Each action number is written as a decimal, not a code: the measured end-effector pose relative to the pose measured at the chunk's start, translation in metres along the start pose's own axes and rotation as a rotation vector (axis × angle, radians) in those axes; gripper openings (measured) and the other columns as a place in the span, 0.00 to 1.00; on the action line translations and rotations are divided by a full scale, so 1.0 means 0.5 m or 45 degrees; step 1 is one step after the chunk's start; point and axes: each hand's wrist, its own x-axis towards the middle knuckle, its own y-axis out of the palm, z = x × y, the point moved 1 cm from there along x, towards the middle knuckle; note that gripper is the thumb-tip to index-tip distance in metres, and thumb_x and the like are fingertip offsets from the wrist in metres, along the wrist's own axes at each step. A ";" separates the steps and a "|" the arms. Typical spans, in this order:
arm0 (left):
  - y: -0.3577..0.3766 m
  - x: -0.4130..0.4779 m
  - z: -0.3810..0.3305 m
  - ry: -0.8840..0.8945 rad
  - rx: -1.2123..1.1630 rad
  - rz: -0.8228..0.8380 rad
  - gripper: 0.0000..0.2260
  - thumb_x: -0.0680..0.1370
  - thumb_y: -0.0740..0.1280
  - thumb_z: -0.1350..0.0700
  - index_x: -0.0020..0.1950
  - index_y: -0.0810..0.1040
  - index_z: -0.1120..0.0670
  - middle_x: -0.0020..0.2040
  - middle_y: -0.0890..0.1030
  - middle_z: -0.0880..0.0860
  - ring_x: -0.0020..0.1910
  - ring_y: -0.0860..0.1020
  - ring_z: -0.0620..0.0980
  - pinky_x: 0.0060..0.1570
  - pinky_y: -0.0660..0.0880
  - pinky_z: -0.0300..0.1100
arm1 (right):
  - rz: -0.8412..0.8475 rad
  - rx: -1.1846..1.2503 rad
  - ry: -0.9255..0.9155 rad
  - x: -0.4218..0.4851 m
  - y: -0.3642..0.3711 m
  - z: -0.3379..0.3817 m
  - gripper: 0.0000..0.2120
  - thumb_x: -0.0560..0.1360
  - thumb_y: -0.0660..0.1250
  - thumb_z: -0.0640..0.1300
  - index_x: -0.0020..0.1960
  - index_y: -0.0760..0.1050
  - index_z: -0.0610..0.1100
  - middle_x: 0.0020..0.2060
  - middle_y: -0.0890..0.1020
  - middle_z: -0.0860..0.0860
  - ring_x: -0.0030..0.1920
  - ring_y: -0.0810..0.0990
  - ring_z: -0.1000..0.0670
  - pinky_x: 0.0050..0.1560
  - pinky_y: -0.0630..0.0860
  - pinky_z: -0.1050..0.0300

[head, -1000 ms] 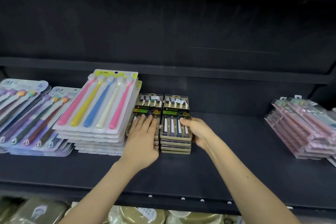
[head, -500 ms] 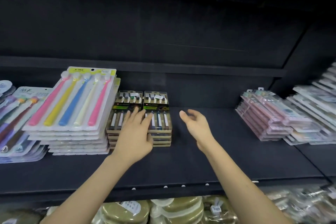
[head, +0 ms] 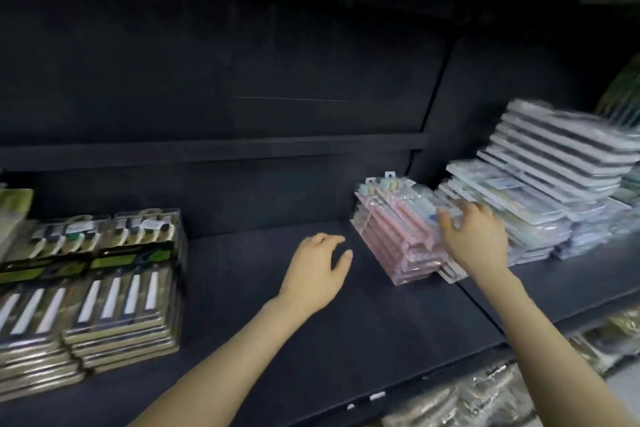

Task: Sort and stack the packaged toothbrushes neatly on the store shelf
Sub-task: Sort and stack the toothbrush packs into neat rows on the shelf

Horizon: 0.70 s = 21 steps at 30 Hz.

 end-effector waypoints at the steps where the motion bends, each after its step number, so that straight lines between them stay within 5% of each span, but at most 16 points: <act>1: 0.024 0.027 -0.009 -0.085 -0.117 0.035 0.18 0.81 0.60 0.49 0.69 0.72 0.54 0.65 0.74 0.51 0.65 0.70 0.49 0.59 0.61 0.32 | 0.100 0.071 0.047 0.021 0.002 -0.011 0.23 0.80 0.60 0.50 0.67 0.71 0.34 0.57 0.78 0.34 0.58 0.75 0.36 0.57 0.69 0.48; 4: 0.081 0.094 -0.035 -0.391 -0.585 0.129 0.13 0.81 0.60 0.46 0.64 0.74 0.48 0.62 0.76 0.48 0.60 0.74 0.45 0.50 0.68 0.32 | 0.423 0.434 0.212 0.065 0.011 -0.036 0.24 0.78 0.65 0.48 0.67 0.70 0.32 0.55 0.80 0.35 0.56 0.78 0.38 0.59 0.74 0.45; 6: 0.107 0.122 -0.052 -0.507 -0.821 0.160 0.12 0.81 0.59 0.44 0.61 0.73 0.44 0.61 0.75 0.42 0.62 0.73 0.44 0.53 0.71 0.34 | 0.515 0.588 0.245 0.081 0.018 -0.046 0.20 0.75 0.70 0.46 0.58 0.76 0.31 0.47 0.80 0.36 0.51 0.80 0.40 0.57 0.76 0.47; 7: 0.118 0.133 -0.058 -0.537 -0.911 0.179 0.16 0.80 0.59 0.43 0.66 0.71 0.43 0.63 0.73 0.41 0.64 0.72 0.45 0.59 0.71 0.39 | 0.548 0.604 0.220 0.086 0.020 -0.045 0.17 0.74 0.71 0.46 0.49 0.76 0.31 0.58 0.66 0.40 0.62 0.65 0.44 0.49 0.78 0.52; 8: 0.126 0.142 -0.064 -0.560 -0.984 0.199 0.20 0.80 0.58 0.41 0.71 0.67 0.44 0.65 0.72 0.41 0.66 0.70 0.45 0.63 0.69 0.43 | 0.583 0.589 0.180 0.090 0.019 -0.042 0.15 0.73 0.72 0.47 0.40 0.73 0.35 0.38 0.64 0.52 0.41 0.61 0.51 0.40 0.74 0.58; 10: 0.138 0.159 -0.076 -0.599 -1.084 0.237 0.23 0.80 0.58 0.40 0.73 0.64 0.44 0.67 0.71 0.43 0.66 0.71 0.46 0.64 0.69 0.46 | 0.638 0.549 0.119 0.097 0.024 -0.036 0.12 0.73 0.72 0.49 0.41 0.73 0.42 0.35 0.67 0.47 0.38 0.67 0.49 0.40 0.67 0.57; 13: 0.151 0.179 -0.088 -0.679 -1.191 0.249 0.19 0.79 0.60 0.42 0.68 0.71 0.47 0.63 0.78 0.48 0.61 0.76 0.48 0.63 0.72 0.49 | 0.725 0.493 0.011 0.104 0.036 -0.023 0.11 0.75 0.70 0.52 0.42 0.77 0.44 0.35 0.77 0.53 0.39 0.75 0.51 0.43 0.70 0.56; 15: 0.160 0.190 -0.094 -0.710 -1.199 0.232 0.19 0.80 0.61 0.43 0.68 0.72 0.49 0.62 0.78 0.50 0.60 0.77 0.50 0.63 0.72 0.51 | 0.826 0.447 -0.017 0.109 0.045 -0.018 0.17 0.76 0.67 0.53 0.55 0.77 0.40 0.46 0.80 0.49 0.47 0.77 0.50 0.46 0.69 0.57; 17: 0.167 0.198 -0.097 -0.771 -1.200 0.240 0.22 0.79 0.60 0.42 0.71 0.67 0.49 0.66 0.76 0.51 0.63 0.74 0.52 0.66 0.70 0.53 | 0.900 0.470 0.092 0.118 0.047 -0.017 0.28 0.78 0.65 0.54 0.72 0.66 0.41 0.66 0.74 0.47 0.63 0.73 0.47 0.56 0.68 0.56; 21: 0.173 0.211 -0.104 -0.890 -1.208 0.288 0.26 0.79 0.58 0.38 0.75 0.59 0.46 0.70 0.71 0.50 0.67 0.70 0.54 0.66 0.66 0.54 | 1.078 0.587 0.258 0.139 0.054 -0.020 0.33 0.79 0.61 0.56 0.77 0.55 0.43 0.75 0.62 0.46 0.73 0.64 0.44 0.66 0.67 0.46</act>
